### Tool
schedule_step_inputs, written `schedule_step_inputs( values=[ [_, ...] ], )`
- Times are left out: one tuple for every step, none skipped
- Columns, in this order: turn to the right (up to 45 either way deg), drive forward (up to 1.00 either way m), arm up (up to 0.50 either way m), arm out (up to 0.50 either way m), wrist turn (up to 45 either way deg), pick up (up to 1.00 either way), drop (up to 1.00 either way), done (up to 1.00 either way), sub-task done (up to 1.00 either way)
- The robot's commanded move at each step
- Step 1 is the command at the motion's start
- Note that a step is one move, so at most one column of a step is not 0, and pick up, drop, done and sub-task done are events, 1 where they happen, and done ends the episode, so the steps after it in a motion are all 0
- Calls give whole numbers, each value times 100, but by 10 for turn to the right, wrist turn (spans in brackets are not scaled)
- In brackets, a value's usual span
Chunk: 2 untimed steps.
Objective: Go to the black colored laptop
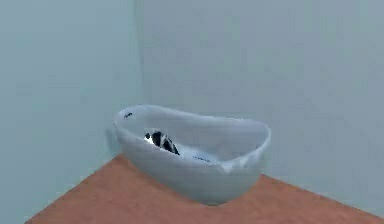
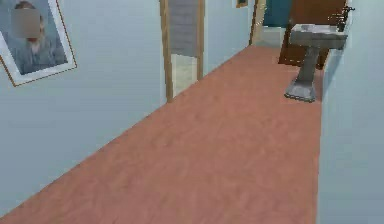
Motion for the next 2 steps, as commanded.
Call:
schedule_step_inputs(
  values=[
    [300,0,0,0,0,0,0,0,0],
    [0,5,0,0,0,0,0,0,0]
  ],
)
